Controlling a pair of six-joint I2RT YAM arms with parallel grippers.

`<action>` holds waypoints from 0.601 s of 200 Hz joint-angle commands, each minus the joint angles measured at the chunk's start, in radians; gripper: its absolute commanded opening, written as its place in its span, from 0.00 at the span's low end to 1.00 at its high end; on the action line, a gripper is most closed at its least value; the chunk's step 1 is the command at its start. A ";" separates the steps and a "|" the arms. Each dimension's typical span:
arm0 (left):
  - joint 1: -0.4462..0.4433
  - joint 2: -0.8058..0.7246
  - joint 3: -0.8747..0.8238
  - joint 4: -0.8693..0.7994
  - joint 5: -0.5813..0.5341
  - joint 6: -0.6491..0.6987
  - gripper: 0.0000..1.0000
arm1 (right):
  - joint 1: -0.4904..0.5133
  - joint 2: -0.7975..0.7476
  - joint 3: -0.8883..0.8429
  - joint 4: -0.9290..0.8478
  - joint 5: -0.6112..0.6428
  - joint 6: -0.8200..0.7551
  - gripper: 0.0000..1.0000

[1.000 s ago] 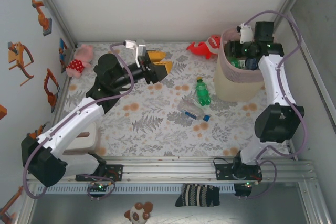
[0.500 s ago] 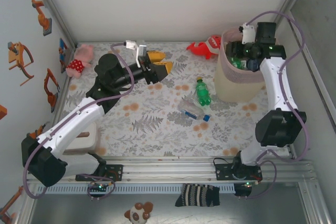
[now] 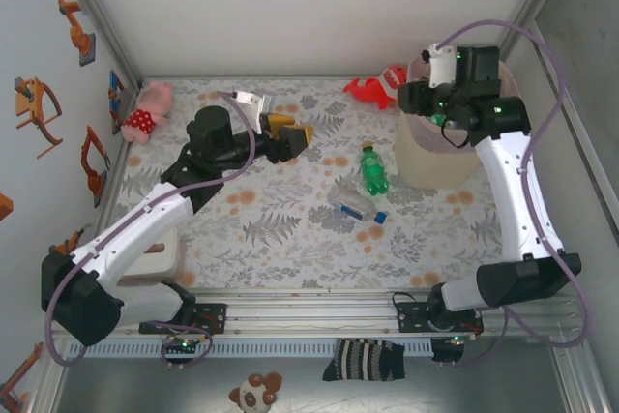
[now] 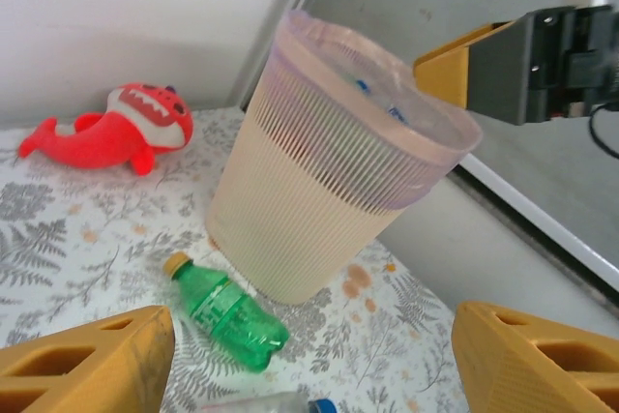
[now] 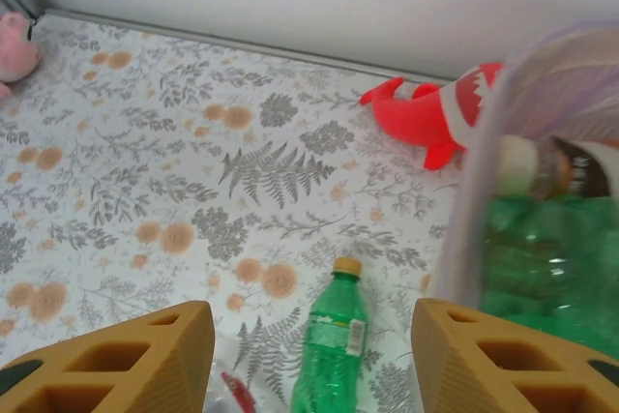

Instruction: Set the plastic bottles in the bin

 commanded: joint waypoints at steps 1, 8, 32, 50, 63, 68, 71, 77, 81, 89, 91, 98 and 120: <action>0.007 -0.052 -0.017 -0.030 -0.027 0.017 0.75 | 0.079 -0.013 -0.021 -0.047 0.147 0.087 0.54; 0.009 -0.060 -0.022 -0.038 -0.034 0.018 0.75 | 0.112 -0.009 -0.029 -0.054 0.175 0.098 0.54; 0.015 -0.084 -0.038 -0.071 -0.059 0.017 0.75 | 0.204 0.021 -0.059 -0.076 0.268 0.134 0.53; 0.022 -0.103 -0.053 -0.078 -0.063 0.018 0.75 | 0.254 0.049 -0.091 -0.078 0.211 0.087 0.54; 0.026 -0.114 -0.061 -0.088 -0.065 0.020 0.75 | 0.283 0.072 -0.114 -0.083 0.170 -0.006 0.55; 0.027 -0.120 -0.063 -0.095 -0.068 0.022 0.75 | 0.294 0.078 -0.125 -0.088 0.163 -0.051 0.56; 0.029 -0.122 -0.063 -0.100 -0.068 0.023 0.75 | 0.300 0.082 -0.133 -0.090 0.156 -0.078 0.56; 0.031 -0.130 -0.066 -0.109 -0.073 0.025 0.75 | 0.313 0.091 -0.147 -0.095 0.149 -0.131 0.56; 0.033 -0.135 -0.068 -0.118 -0.076 0.027 0.75 | 0.320 0.096 -0.154 -0.095 0.147 -0.160 0.56; 0.036 -0.148 -0.073 -0.132 -0.084 0.029 0.75 | 0.329 0.107 -0.171 -0.095 0.142 -0.207 0.56; 0.036 -0.151 -0.075 -0.136 -0.088 0.030 0.75 | 0.331 0.111 -0.173 -0.095 0.139 -0.218 0.56; 0.038 -0.164 -0.081 -0.147 -0.097 0.030 0.75 | 0.337 0.126 -0.179 -0.097 0.133 -0.252 0.56; 0.048 -0.210 -0.109 -0.171 -0.126 0.027 0.75 | 0.362 0.181 -0.189 -0.107 0.133 -0.331 0.59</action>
